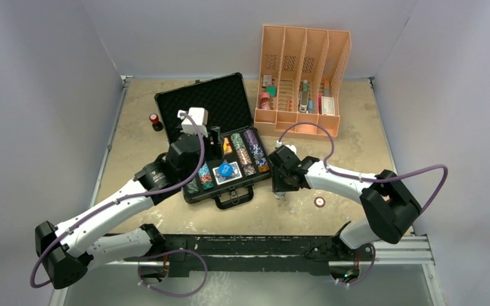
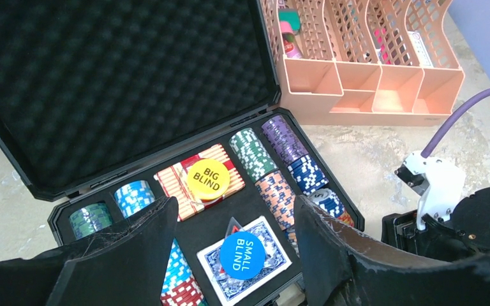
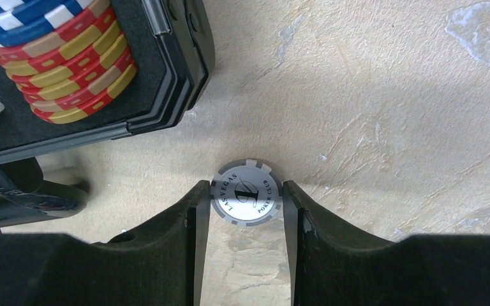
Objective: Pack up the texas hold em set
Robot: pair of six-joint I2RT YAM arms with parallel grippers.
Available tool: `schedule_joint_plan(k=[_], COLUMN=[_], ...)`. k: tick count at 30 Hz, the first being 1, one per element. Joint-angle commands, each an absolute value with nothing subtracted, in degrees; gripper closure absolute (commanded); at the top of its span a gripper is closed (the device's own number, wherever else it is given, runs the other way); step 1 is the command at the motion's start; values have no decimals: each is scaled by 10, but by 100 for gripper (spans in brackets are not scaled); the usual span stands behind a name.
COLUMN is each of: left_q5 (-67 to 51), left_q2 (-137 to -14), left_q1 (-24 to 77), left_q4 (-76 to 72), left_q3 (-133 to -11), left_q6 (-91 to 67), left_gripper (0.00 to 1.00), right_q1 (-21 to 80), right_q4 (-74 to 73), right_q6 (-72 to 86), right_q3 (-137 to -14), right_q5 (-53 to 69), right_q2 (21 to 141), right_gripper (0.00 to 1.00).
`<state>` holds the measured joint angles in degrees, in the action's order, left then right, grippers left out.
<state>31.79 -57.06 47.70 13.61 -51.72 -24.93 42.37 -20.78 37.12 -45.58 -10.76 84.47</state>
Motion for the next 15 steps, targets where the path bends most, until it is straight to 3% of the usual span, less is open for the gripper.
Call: schedule_joint_plan(k=[1,15], left_q5=[324,324], left_q2=[-571,-572], left_q1=[479,480], left_q4=[128,128], left_q3=[-529,-529], left_q6=[-250,-250], left_gripper=[34,33], right_q1=[428,433], right_q4=[-212,-244], right_q6=[374,368], right_q3=[-450,-462], right_q5=[-101,-107], right_q2=[840,849], right_gripper=[55,45])
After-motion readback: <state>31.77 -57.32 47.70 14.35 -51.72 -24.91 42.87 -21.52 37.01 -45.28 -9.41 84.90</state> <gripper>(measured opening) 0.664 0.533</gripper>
